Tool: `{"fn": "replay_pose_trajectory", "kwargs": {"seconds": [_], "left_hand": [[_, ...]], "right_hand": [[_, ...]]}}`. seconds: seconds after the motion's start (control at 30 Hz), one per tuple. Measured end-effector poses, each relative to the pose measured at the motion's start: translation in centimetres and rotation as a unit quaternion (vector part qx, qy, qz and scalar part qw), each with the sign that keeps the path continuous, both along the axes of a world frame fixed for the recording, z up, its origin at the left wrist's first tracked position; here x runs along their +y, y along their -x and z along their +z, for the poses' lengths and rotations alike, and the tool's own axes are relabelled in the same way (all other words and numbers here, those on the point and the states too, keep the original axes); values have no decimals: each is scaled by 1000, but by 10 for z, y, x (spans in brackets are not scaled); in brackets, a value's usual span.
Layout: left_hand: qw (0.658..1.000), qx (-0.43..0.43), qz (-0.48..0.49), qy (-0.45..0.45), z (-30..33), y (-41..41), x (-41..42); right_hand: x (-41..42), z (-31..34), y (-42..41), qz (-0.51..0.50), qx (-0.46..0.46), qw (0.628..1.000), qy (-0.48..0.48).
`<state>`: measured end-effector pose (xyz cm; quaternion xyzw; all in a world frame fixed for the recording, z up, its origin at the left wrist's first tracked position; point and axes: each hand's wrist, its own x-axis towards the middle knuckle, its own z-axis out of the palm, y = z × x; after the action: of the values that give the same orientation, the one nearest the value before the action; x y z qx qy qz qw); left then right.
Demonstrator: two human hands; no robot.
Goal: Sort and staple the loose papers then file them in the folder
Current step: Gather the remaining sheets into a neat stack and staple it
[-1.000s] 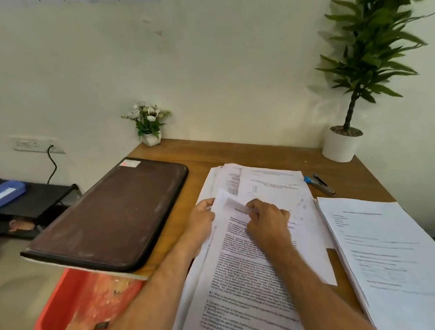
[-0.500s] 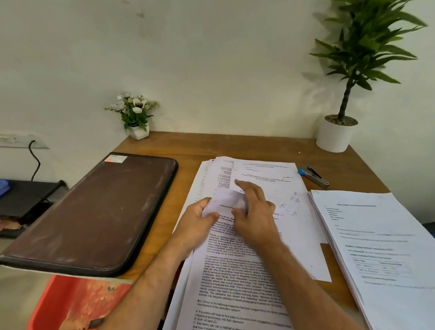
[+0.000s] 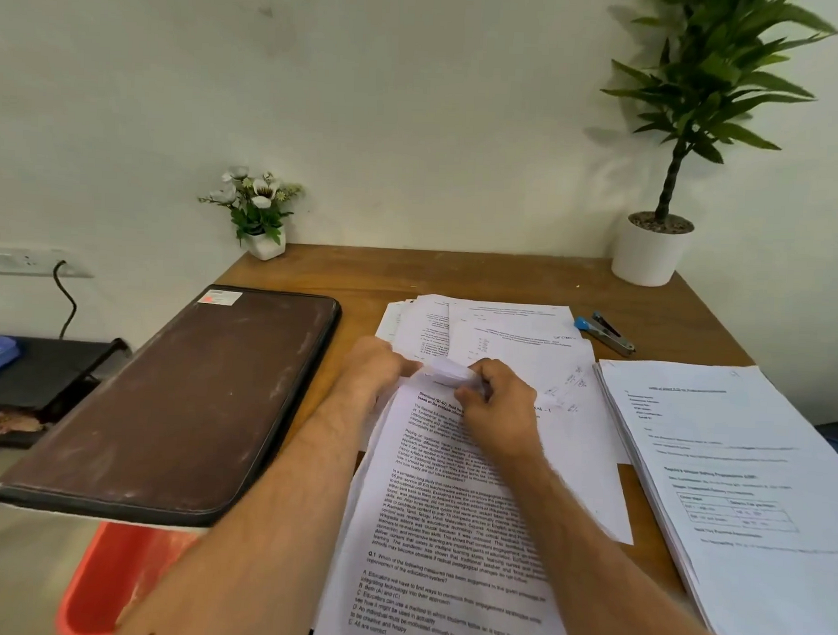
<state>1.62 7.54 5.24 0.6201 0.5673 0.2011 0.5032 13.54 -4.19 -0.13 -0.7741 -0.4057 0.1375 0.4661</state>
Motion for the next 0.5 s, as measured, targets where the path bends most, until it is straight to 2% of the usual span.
{"fn": "replay_pose_trajectory", "kwargs": {"seconds": [0.07,0.13,0.37,0.5], "left_hand": [[998,-49,12,42,-1,1,9],[998,-55,19,33,-9,3,14],[992,33,84,-91,-22,26,7],[989,67,78,-105,-21,45,11]], "right_hand": [[2,-2,-1,4,9,1000,-3],[3,-2,-1,8,8,1000,-2],[3,-4,-12,-13,25,1000,-12],[2,-7,-15,-15,35,999,-4]]}}
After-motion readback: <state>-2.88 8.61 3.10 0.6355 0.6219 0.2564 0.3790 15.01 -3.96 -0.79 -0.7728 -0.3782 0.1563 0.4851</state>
